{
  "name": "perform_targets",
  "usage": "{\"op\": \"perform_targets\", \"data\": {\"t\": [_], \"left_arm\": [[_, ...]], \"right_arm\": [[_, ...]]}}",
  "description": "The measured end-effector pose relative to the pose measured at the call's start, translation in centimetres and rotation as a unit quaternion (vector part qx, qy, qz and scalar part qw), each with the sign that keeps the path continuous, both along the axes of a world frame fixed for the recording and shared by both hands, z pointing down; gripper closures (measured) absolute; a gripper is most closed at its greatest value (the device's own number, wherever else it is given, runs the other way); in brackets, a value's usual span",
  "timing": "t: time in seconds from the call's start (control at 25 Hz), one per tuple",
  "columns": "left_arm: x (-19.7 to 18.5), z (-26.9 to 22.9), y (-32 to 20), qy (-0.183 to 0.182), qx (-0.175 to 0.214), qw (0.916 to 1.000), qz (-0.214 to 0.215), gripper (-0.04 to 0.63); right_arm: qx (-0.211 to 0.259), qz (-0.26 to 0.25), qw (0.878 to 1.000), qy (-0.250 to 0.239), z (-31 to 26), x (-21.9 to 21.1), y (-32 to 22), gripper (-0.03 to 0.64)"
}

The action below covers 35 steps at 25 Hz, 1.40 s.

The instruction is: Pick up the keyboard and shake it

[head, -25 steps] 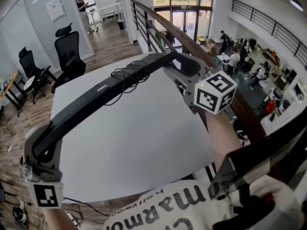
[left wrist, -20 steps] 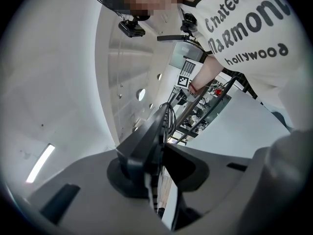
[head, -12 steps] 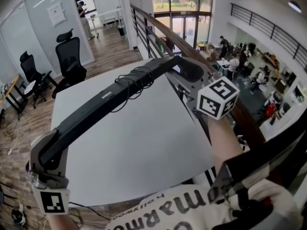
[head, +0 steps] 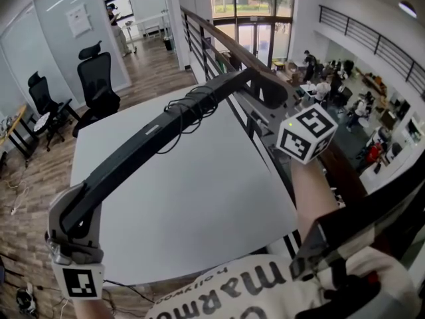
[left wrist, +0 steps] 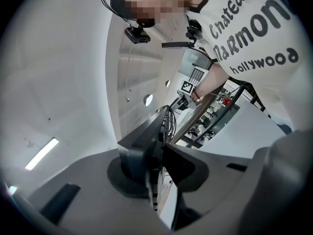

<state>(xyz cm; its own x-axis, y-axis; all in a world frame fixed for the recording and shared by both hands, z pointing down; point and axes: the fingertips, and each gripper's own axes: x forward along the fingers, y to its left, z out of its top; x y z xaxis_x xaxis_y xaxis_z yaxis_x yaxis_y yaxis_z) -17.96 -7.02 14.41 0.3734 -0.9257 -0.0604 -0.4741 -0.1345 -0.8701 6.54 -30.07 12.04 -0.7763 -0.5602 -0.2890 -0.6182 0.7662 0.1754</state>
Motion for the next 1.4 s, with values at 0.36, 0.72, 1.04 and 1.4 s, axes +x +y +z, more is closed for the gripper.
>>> {"op": "perform_targets", "data": {"t": [0.36,0.72,1.04,1.4], "left_arm": [[0.9,-0.5,0.4,0.057,0.006,0.9982,0.013,0.509],[1.4,0.2,-0.2,0.091,-0.027,0.9953,0.021,0.508],[1.1,0.8,-1.0,0.125,-0.052,0.99,0.04,0.508],[-2.7,-4.7,-3.2,0.105,-0.063,0.9916,0.042,0.477]], "right_arm": [[0.024,-0.026,0.999,-0.015,-3.1,1.3,0.9,0.387],[-0.023,-0.038,0.994,0.095,1.0,-0.3,-2.7,0.299],[-0.006,-0.017,0.99,0.14,2.1,-1.9,-4.1,0.298],[0.0,-0.013,0.997,0.077,-1.7,-2.2,-3.4,0.331]]}}
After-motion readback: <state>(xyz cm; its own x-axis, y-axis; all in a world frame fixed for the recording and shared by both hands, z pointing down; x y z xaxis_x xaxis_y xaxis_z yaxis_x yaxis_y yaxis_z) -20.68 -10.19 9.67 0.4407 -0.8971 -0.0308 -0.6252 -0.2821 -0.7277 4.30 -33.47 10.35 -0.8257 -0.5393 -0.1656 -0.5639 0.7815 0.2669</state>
